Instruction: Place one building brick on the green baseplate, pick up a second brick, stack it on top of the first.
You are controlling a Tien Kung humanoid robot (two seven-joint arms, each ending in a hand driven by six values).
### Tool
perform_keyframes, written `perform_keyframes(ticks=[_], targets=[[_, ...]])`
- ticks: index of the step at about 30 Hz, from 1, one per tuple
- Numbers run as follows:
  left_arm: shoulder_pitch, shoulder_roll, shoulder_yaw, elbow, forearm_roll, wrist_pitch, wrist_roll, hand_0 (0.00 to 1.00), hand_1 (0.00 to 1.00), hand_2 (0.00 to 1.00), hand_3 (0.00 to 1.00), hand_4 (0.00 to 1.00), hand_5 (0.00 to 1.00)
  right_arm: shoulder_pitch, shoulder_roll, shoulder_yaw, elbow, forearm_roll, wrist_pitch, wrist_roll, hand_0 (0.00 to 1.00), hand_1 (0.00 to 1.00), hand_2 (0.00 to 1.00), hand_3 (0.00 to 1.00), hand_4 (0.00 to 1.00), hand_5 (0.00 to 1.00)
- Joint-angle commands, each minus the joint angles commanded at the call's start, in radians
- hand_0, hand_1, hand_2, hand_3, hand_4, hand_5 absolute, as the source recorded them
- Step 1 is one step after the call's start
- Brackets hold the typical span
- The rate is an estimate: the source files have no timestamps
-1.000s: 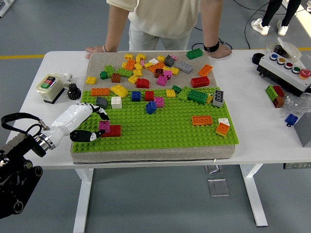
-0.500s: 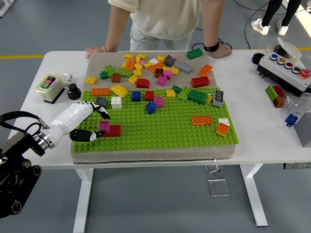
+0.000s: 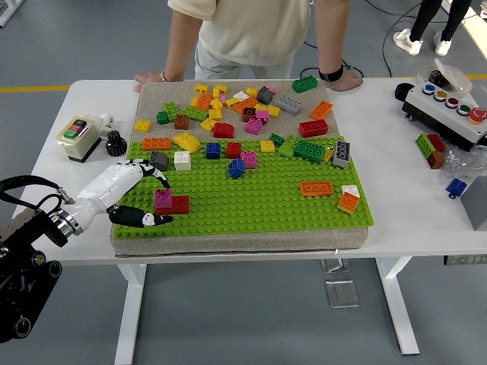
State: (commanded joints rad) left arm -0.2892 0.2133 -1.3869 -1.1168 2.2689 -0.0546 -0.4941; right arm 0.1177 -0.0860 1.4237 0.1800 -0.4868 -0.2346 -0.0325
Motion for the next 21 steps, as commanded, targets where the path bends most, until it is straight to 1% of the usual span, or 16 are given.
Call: perform_keyframes(ticks=[2,3,8,9,12,14,15,20,21], targets=[[0.0,-0.001,-0.001,0.006,0.0,-0.002,0.002,0.923,0.772,0.736,0.574,0.998,0.507,0.0,0.0,0.0,0.0,0.001,0.001,-0.001,0.744,0.664,0.712,0.595,0.918,0.497],[-0.001,-0.001,-0.001,0.007,0.0,-0.003,0.003,0.963,0.801,0.764,0.583,0.998,0.577,0.0,-0.001,0.0,0.0,0.001,0.001,-0.001,0.744,0.662,0.712,0.595,0.918,0.499],[-0.006,-0.002,-0.006,0.025,0.0,-0.006,0.005,0.963,0.801,0.764,0.583,0.998,0.577,0.001,-0.001,0.001,0.0,0.002,0.001,-0.002,0.744,0.662,0.712,0.595,0.918,0.499],[-0.006,-0.002,-0.007,0.027,0.0,-0.006,0.005,0.981,0.817,0.784,0.592,0.998,0.6,0.002,-0.001,0.001,0.0,0.003,0.001,-0.002,0.743,0.663,0.712,0.595,0.918,0.5],[-0.006,-0.001,-0.008,0.031,0.0,-0.007,0.005,0.981,0.817,0.784,0.592,0.998,0.6,0.002,-0.001,0.001,0.0,0.003,0.001,-0.001,0.743,0.663,0.712,0.595,0.918,0.5],[-0.005,-0.001,-0.009,0.032,0.0,-0.008,0.005,0.981,0.817,0.784,0.592,0.998,0.6,0.001,-0.001,0.002,0.0,0.003,0.001,-0.001,0.743,0.663,0.712,0.595,0.918,0.5],[-0.005,-0.001,-0.009,0.031,0.0,-0.008,0.005,0.991,0.817,0.784,0.593,0.998,0.618,0.001,-0.001,0.002,0.0,0.003,0.001,-0.001,0.743,0.662,0.711,0.595,0.92,0.504],[0.0,0.0,-0.009,0.024,0.0,-0.011,0.005,0.991,0.817,0.784,0.593,0.998,0.618,0.002,-0.001,0.002,0.0,0.002,0.001,-0.002,0.743,0.662,0.711,0.595,0.92,0.504],[0.0,0.0,-0.008,0.023,0.0,-0.011,0.006,0.992,0.818,0.781,0.593,0.998,0.637,0.002,-0.001,0.003,0.0,0.002,0.001,-0.002,0.743,0.661,0.711,0.595,0.92,0.507]])
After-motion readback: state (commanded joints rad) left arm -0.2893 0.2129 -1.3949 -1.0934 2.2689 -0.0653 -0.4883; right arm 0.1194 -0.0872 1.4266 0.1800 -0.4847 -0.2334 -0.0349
